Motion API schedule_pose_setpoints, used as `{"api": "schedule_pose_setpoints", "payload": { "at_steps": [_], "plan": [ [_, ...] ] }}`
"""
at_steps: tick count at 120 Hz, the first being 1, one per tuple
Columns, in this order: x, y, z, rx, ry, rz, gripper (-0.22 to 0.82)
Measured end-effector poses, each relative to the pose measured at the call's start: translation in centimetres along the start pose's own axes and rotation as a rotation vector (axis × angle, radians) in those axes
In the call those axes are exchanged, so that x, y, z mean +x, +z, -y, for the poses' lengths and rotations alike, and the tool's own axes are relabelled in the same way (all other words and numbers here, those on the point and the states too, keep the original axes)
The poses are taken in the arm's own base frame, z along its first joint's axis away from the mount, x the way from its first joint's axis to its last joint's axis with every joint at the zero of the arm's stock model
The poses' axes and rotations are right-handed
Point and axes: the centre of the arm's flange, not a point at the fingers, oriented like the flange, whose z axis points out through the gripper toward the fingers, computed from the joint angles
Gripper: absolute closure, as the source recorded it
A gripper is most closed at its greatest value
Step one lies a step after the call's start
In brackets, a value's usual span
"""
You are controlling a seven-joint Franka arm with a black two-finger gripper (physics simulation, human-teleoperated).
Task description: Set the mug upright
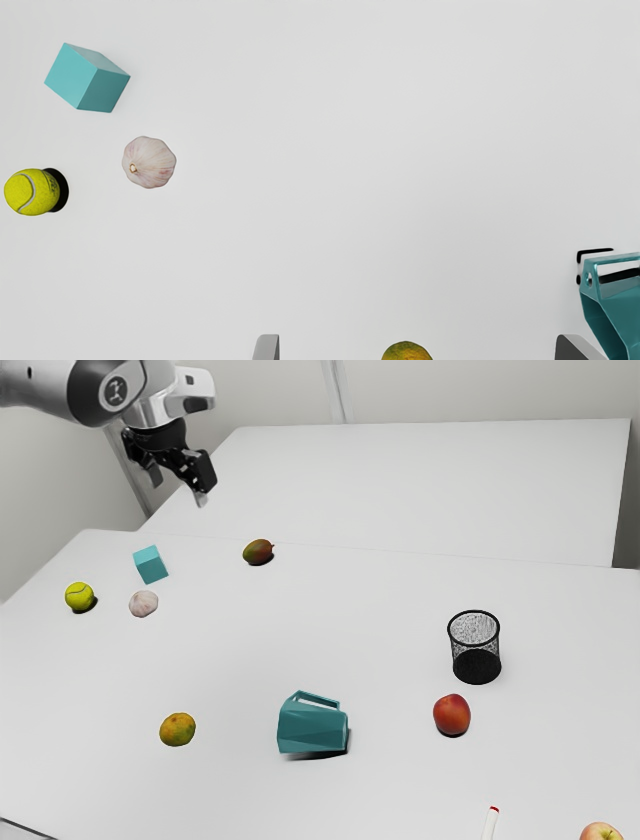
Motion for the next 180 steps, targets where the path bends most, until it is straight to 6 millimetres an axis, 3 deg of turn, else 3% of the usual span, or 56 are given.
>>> {"api": "schedule_pose_setpoints", "payload": {
  "at_steps": [22, 36, 48, 64, 93, 117, 132, 157, 180],
  "plan": [
    [0.0, 0.5, 0.8, 0.001, -0.018, 0.0, 0.0],
    [0.1, 2.4, 1.3, -0.005, -0.031, 0.027, 0.0],
    [0.2, 5.9, 0.7, -0.046, -0.031, 0.085, 0.0],
    [-0.6, 10.9, -0.8, -0.266, -0.089, 0.168, 0.0],
    [-3.8, 20.4, -2.1, -0.553, -0.231, 0.348, 0.0],
    [-7.0, 26.6, -3.3, -0.761, -0.379, 0.473, 0.0],
    [-8.1, 28.8, -4.8, -0.848, -0.434, 0.521, 0.0],
    [-9.0, 31.3, -10.0, -0.954, -0.466, 0.597, 0.0],
    [-9.2, 33.1, -11.4, -1.005, -0.52, 0.619, 0.0]
  ]
}}
